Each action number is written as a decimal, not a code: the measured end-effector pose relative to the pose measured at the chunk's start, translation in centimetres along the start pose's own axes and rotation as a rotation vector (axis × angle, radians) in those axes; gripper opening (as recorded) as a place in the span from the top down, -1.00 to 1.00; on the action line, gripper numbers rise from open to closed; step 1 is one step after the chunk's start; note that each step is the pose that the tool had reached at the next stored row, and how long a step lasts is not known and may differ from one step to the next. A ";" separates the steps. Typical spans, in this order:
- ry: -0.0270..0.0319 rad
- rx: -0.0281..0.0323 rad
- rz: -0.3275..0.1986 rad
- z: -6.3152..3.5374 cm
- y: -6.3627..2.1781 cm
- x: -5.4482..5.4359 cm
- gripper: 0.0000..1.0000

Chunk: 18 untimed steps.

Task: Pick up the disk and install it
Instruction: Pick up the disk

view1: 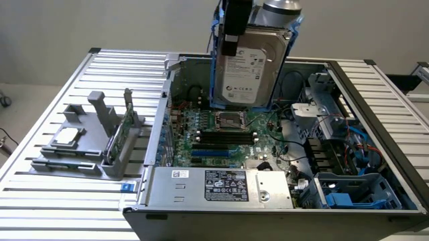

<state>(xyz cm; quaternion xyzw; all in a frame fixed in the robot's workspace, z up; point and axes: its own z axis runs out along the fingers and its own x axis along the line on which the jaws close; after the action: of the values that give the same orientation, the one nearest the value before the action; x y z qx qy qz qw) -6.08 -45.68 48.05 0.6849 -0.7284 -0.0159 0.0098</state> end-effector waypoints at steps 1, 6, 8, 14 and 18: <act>-0.0005 0.0000 0.000 -0.02 -0.39 0.2 0.35; -0.0026 0.0003 0.000 -0.09 -2.27 1.1 0.35; -0.0029 0.0003 0.000 -0.12 -3.02 1.5 0.35; -0.0029 0.0002 0.000 -0.17 -5.01 2.4 0.35; -0.0030 0.0025 -0.006 -0.09 -5.56 2.9 0.35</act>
<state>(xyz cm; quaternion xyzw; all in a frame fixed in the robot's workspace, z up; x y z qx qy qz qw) -0.71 -48.90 47.91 0.6871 -0.7263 -0.0160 0.0078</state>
